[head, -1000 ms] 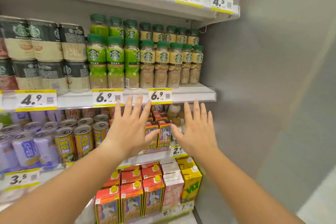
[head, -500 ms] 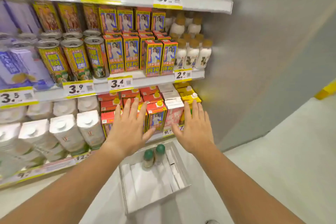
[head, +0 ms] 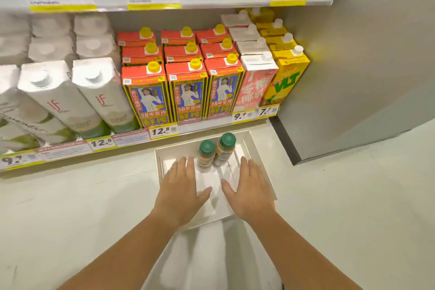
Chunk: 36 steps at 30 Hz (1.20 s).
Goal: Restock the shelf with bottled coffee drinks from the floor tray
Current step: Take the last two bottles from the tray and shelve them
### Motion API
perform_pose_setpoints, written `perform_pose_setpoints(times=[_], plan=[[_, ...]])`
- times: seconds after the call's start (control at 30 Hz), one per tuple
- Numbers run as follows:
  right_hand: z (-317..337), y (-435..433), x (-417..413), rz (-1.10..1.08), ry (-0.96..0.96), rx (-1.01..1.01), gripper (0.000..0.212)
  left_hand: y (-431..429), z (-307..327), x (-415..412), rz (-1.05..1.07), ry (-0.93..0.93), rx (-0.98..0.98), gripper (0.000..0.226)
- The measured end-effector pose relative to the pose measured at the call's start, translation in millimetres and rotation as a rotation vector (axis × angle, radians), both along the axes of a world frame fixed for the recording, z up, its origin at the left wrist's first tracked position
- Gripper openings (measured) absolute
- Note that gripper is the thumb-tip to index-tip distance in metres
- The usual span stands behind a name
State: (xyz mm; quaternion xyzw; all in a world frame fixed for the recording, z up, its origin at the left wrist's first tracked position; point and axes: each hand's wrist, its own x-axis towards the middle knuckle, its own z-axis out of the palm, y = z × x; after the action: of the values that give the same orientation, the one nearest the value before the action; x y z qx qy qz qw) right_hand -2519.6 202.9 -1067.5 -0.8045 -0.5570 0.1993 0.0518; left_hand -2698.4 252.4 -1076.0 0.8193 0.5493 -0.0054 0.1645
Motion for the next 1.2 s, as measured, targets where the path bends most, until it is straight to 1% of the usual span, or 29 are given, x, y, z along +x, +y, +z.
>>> perform_pose_setpoints(times=[0.13,0.2,0.27,0.3,0.37,0.47,0.57,0.7,0.8,0.9,1.0,1.1,1.2], plan=[[-32,23,10,-0.102,0.237,0.035,0.081,13,-37,23,0.36,-0.409,-0.337,0.096],[-43,42,16,-0.147,0.351,0.105,0.073,27,-51,33,0.446,-0.586,-0.373,0.087],[-53,58,20,-0.171,0.448,0.165,0.068,42,-61,42,0.477,-0.739,-0.332,0.068],[-58,65,20,-0.174,0.504,0.192,0.065,48,-66,45,0.48,-0.776,-0.303,0.06],[-70,73,19,-0.182,0.591,0.246,0.055,57,-75,51,0.493,-0.791,-0.255,0.048],[-86,81,16,-0.249,0.659,0.286,0.052,61,-87,52,0.546,-0.842,-0.252,0.047],[-92,84,13,-0.329,0.705,0.318,0.049,61,-93,51,0.555,-0.88,-0.246,0.047],[-76,81,16,-0.347,0.659,0.353,0.041,63,-82,45,0.497,-0.885,-0.193,0.04],[-41,77,23,-0.342,0.666,0.38,0.038,63,-50,43,0.44,-0.881,-0.147,0.035],[11,73,29,-0.33,0.663,0.441,0.034,66,-1,44,0.364,-0.923,-0.091,0.03],[75,73,37,-0.294,0.661,0.521,0.032,73,67,47,0.27,-0.98,-0.045,0.028],[151,80,46,-0.263,0.67,0.579,0.035,85,144,50,0.181,-1.002,0.025,0.025],[228,93,57,-0.225,0.628,0.661,0.039,99,226,56,0.118,-1.014,0.125,0.024]])
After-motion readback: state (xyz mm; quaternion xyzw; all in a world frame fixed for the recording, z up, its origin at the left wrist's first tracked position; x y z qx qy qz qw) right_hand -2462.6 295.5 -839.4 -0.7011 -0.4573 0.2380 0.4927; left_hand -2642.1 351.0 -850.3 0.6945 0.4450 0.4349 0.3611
